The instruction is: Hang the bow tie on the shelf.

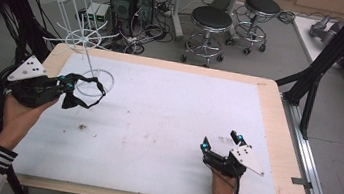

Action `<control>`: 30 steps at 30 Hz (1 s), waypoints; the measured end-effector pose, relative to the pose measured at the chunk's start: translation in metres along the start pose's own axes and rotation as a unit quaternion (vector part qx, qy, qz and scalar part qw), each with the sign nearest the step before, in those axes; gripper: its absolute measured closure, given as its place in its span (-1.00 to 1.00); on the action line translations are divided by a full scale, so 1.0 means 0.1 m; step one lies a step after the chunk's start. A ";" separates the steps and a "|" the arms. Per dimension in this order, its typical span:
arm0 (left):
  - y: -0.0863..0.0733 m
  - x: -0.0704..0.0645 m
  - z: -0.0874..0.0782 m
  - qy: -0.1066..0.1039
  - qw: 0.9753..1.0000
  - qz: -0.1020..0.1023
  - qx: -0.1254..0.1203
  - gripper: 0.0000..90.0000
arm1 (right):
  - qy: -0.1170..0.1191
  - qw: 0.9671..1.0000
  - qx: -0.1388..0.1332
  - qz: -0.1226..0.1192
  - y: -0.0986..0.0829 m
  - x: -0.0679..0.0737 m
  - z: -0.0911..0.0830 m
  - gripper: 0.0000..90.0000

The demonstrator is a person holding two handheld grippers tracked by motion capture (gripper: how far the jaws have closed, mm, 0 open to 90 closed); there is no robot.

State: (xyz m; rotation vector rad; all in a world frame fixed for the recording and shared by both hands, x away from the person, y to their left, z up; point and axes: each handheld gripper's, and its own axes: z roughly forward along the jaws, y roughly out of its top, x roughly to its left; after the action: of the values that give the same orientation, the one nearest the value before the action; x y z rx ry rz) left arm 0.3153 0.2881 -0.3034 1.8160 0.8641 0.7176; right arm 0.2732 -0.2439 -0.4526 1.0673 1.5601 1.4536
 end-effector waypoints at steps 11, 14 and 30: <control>0.22 0.07 0.00 0.020 0.999 -0.001 -0.026 0.90 | 0.001 1.000 0.000 0.003 0.00 0.00 0.00 -0.95; 0.26 0.08 0.01 0.026 0.999 -0.009 -0.031 0.90 | 0.001 1.000 0.000 0.003 0.00 0.00 0.00 -0.95; 0.28 0.23 0.20 0.056 0.998 -0.027 -0.026 0.90 | 0.000 1.000 0.003 0.004 0.00 0.00 0.00 -0.95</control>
State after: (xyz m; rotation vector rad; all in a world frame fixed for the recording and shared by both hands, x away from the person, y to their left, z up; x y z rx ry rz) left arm 0.3513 0.2883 -0.2826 1.7124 0.9564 0.8060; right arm 0.2732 -0.2439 -0.4525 1.0775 1.5621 1.4555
